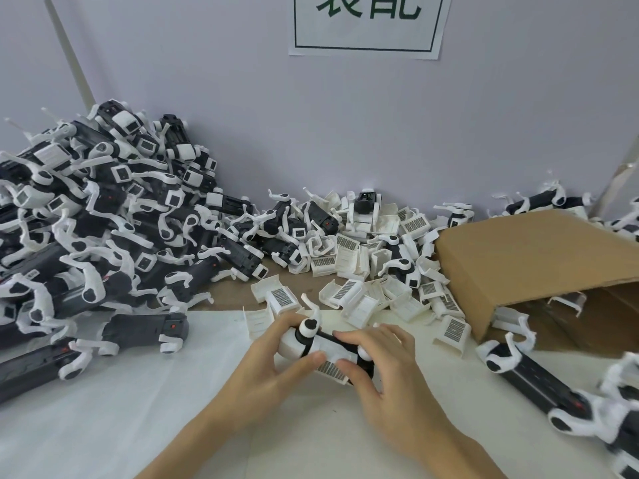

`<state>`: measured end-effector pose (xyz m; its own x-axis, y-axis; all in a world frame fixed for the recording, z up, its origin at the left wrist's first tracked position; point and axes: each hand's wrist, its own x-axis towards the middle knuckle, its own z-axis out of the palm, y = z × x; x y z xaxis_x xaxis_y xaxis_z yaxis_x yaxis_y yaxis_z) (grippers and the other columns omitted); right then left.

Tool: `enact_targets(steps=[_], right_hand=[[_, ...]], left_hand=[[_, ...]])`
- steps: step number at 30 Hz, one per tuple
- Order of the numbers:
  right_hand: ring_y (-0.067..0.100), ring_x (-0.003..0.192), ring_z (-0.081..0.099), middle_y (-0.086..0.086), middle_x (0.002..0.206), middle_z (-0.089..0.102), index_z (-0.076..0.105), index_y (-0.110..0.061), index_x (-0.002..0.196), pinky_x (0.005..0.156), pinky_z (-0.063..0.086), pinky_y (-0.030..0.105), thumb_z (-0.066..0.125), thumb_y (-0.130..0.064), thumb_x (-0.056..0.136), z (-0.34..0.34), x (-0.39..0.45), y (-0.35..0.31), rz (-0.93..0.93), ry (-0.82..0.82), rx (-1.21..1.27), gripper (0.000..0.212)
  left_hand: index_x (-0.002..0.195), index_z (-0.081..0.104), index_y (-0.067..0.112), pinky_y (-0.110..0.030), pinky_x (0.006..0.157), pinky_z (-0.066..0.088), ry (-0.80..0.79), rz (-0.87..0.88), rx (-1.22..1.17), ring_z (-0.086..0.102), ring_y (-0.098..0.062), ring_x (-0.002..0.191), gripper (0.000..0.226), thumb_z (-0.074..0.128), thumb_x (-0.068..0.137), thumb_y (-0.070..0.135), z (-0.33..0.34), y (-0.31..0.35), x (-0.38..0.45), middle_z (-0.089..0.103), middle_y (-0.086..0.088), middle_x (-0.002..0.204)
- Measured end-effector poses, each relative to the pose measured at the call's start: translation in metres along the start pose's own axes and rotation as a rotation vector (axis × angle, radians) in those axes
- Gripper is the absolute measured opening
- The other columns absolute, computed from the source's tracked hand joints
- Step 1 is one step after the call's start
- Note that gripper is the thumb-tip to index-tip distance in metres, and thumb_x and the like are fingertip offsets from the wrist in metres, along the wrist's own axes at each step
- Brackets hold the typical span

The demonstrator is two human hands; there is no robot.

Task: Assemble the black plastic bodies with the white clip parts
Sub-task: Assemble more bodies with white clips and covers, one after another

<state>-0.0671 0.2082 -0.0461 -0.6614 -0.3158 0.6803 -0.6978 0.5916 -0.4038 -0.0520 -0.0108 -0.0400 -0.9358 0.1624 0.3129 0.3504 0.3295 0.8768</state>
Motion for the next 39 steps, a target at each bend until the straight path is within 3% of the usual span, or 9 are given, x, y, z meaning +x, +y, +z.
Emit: enact_targets(steps=[4, 11, 14, 16, 20, 24, 29, 35, 39], right_hand=[[-0.016, 0.108, 0.043, -0.022, 0.103, 0.065, 0.072, -0.019, 0.111, 0.101, 0.033, 0.038, 0.069, -0.023, 0.094, 0.0, 0.002, -0.002, 0.016, -0.003, 0.017, 0.017], [-0.017, 0.113, 0.041, -0.045, 0.117, 0.054, 0.068, -0.037, 0.114, 0.097, 0.042, 0.034, 0.062, -0.031, 0.1, -0.004, 0.003, -0.004, 0.094, -0.068, 0.116, 0.016], [0.002, 0.104, 0.058, -0.022, 0.106, 0.066, 0.06, -0.046, 0.121, 0.086, 0.047, 0.017, 0.056, -0.036, 0.104, -0.007, 0.004, -0.007, 0.234, -0.11, 0.347, 0.02], [0.024, 0.087, 0.069, 0.0, 0.09, 0.071, 0.061, -0.039, 0.123, 0.077, 0.055, 0.036, 0.055, -0.038, 0.105, -0.012, 0.009, -0.009, 0.379, -0.07, 0.597, 0.019], [0.036, 0.085, 0.065, 0.018, 0.091, 0.07, 0.07, -0.037, 0.111, 0.074, 0.048, 0.032, 0.048, -0.043, 0.107, -0.019, 0.013, -0.003, 0.58, -0.083, 0.756, 0.024], [0.011, 0.116, 0.067, -0.011, 0.119, 0.072, 0.066, -0.039, 0.127, 0.093, 0.049, 0.019, 0.044, -0.047, 0.108, -0.017, 0.009, -0.005, 0.425, -0.135, 0.666, 0.03], [0.002, 0.14, 0.044, -0.025, 0.151, 0.048, 0.048, -0.03, 0.152, 0.113, 0.034, 0.017, 0.065, -0.024, 0.101, -0.011, 0.002, -0.004, -0.048, -0.173, 0.099, 0.054], [0.004, 0.123, 0.049, -0.02, 0.135, 0.063, 0.058, -0.027, 0.145, 0.106, 0.041, 0.019, 0.07, -0.023, 0.094, -0.003, 0.004, -0.008, -0.049, -0.062, -0.063, 0.052], [0.001, 0.136, 0.045, -0.02, 0.148, 0.054, 0.052, -0.028, 0.15, 0.11, 0.041, 0.023, 0.069, -0.013, 0.098, -0.004, 0.006, -0.008, -0.016, -0.113, 0.033, 0.056]], left_hand=[[0.129, 0.062, 0.021, -0.054, 0.116, 0.042, -0.001, 0.028, 0.003, 0.054, -0.017, 0.139, 0.04, 0.07, 0.097, 0.043, 0.0, 0.0, 0.0, 0.069, 0.009, 0.13], [0.122, 0.066, 0.034, -0.036, 0.108, 0.047, 0.079, 0.053, -0.02, 0.066, -0.01, 0.121, 0.036, 0.075, 0.092, 0.051, 0.002, 0.001, 0.003, 0.073, 0.013, 0.123], [0.142, 0.047, 0.042, -0.026, 0.111, 0.044, 0.149, 0.21, 0.117, 0.055, -0.013, 0.136, 0.063, 0.077, 0.089, 0.057, 0.007, 0.001, 0.002, 0.057, 0.019, 0.141], [0.154, 0.038, 0.035, -0.02, 0.118, 0.035, 0.124, 0.375, 0.258, 0.042, -0.017, 0.149, 0.079, 0.081, 0.09, 0.053, 0.008, -0.002, 0.001, 0.04, 0.012, 0.157], [0.147, 0.052, 0.037, -0.015, 0.11, 0.039, 0.061, 0.492, 0.411, 0.048, -0.007, 0.14, 0.05, 0.07, 0.101, 0.046, 0.012, -0.004, -0.001, 0.034, 0.006, 0.158], [0.136, 0.062, 0.034, -0.018, 0.098, 0.047, 0.141, 0.459, 0.386, 0.059, -0.009, 0.115, 0.038, 0.072, 0.1, 0.041, 0.012, -0.005, -0.004, 0.045, 0.005, 0.138], [0.128, 0.066, 0.037, -0.01, 0.093, 0.042, 0.211, 0.356, 0.328, 0.058, -0.008, 0.105, 0.035, 0.074, 0.095, 0.043, 0.01, -0.002, -0.005, 0.045, 0.005, 0.123], [0.13, 0.064, 0.036, -0.011, 0.089, 0.044, 0.203, 0.34, 0.311, 0.059, -0.011, 0.106, 0.031, 0.068, 0.1, 0.043, 0.011, -0.002, -0.003, 0.047, 0.006, 0.124], [0.141, 0.052, 0.042, -0.02, 0.103, 0.044, 0.112, 0.266, 0.179, 0.055, -0.019, 0.125, 0.044, 0.066, 0.099, 0.048, 0.009, 0.003, -0.004, 0.049, 0.011, 0.131]])
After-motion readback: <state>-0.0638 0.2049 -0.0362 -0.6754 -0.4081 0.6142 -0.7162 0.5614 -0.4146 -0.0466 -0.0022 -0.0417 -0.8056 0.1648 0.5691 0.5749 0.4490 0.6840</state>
